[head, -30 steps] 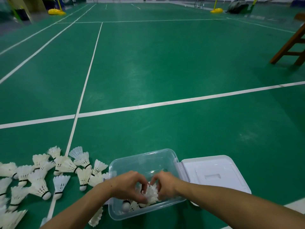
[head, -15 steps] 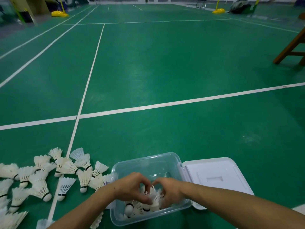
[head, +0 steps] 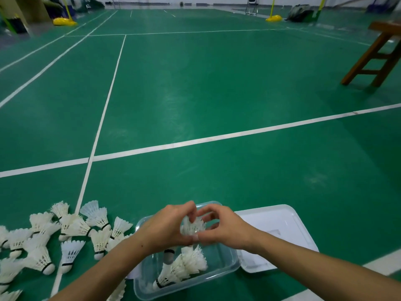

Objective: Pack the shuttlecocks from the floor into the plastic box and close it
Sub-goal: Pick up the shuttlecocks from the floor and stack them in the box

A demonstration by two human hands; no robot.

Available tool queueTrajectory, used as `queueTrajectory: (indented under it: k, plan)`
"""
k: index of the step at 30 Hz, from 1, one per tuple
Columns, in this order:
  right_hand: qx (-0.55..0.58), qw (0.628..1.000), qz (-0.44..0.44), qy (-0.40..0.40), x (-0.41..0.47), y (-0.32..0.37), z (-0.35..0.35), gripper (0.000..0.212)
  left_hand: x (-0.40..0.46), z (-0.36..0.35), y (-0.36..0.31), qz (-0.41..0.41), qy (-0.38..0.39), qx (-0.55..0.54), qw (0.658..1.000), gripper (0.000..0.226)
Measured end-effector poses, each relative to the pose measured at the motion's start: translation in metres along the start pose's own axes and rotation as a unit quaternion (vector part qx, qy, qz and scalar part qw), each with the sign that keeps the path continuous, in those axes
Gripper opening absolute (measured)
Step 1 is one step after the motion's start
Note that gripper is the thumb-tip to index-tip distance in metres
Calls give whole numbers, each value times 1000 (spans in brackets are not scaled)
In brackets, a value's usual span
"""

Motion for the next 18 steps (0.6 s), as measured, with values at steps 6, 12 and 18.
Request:
queueTrajectory:
  k: [6, 12, 18]
  plan:
    - [51, 998, -9, -37, 2, 2, 10, 53, 8, -3, -14, -1, -55, -36, 998, 57]
    - [118, 992, -22, -30, 2, -4, 8, 44, 2, -3, -12, 13, -67, -66, 996, 71]
    - [190, 979, -51, -47, 7, -27, -4, 38, -10, -14, 12, 31, -48, -87, 995, 64]
Point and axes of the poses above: each hand's wrist, its own x-axis towards the middle knuckle, its own z-axis out of the back of the hand, y = z × x, the point moved 2 cm from there along x, towards the middle knuckle, and after that the axes turned 12 degrees about -z, right-handed, at the moved point
